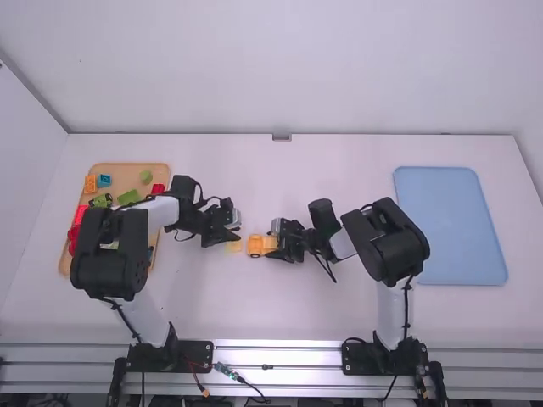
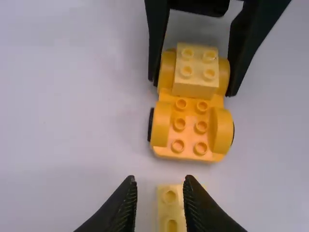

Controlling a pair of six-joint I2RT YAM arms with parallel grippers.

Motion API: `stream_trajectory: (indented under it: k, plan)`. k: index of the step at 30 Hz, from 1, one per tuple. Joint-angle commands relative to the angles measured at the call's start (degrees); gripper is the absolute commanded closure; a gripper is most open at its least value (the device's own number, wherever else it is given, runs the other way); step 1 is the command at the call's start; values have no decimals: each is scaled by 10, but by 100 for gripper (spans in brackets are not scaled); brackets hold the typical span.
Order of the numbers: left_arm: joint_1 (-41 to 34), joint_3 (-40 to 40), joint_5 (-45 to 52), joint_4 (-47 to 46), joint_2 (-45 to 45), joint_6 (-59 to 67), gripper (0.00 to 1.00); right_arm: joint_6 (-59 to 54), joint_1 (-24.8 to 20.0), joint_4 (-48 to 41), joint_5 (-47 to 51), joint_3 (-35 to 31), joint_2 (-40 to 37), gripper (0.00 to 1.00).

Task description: Assemble lego blocks to make yellow taxi

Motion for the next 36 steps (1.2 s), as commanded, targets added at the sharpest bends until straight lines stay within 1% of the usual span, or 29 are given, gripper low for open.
stream_trajectory:
  k: [1, 2, 3, 4, 5, 6, 8, 9, 10, 16, 19, 21, 24, 28, 31, 32, 33, 34, 36]
  plan:
    - [-12, 10, -19, -22, -6, 18, 62, 4, 2, -8, 11, -4, 11, 44]
    - [-15, 11, -28, -28, -6, 17, 57, 4, 2, -8, 11, -4, 11, 43]
    - [-16, 9, -34, -29, -6, 14, 55, 4, 2, -8, 11, -4, 11, 43]
    - [-18, 4, -35, -29, -6, 14, 45, 4, 2, -8, 12, -4, 11, 42]
    - [-18, 3, -37, -28, -6, 14, 44, 4, 2, -8, 11, -4, 11, 42]
    - [-19, -2, -39, -24, -6, 15, 38, 4, 2, -8, 11, -4, 11, 42]
    - [-18, -10, -45, -23, -7, 11, 7, 4, 2, -8, 11, -4, 11, 42]
    - [-18, -10, -47, -23, -7, 10, 6, 4, 2, -8, 11, -4, 11, 42]
    - [-18, -11, -54, -25, -8, -3, 0, 4, 2, -8, 11, -4, 11, 42]
    - [-19, -14, -63, -14, -9, -19, 0, 4, -3, -8, 11, -4, 11, 42]
    - [-18, -36, -63, 23, -9, -19, 0, 4, -3, -8, 11, -4, 11, 42]
    - [-18, -64, -63, 73, -9, -37, 2, 4, -2, -8, 11, -4, 11, 42]
    - [-18, -91, -62, 121, -9, -51, 3, 4, -2, -8, 12, -4, 11, 42]
    - [-18, -103, -61, 143, -9, -64, 6, 4, -3, -8, 11, -4, 11, 42]
    - [-18, -103, -61, 141, -9, -64, 16, 4, -2, -8, 11, -4, 11, 42]
    - [-18, -103, -61, 142, -9, -64, 25, 4, -2, -8, 11, -4, 11, 42]
    - [-18, -103, -63, 142, -9, -64, 33, 4, -2, -8, 11, -4, 11, 42]
    - [-18, -103, -63, 142, -9, -64, 34, 4, -2, -8, 11, -4, 11, 42]
    - [-18, -103, -63, 141, -9, -64, 40, 4, -2, -8, 11, -4, 11, 42]
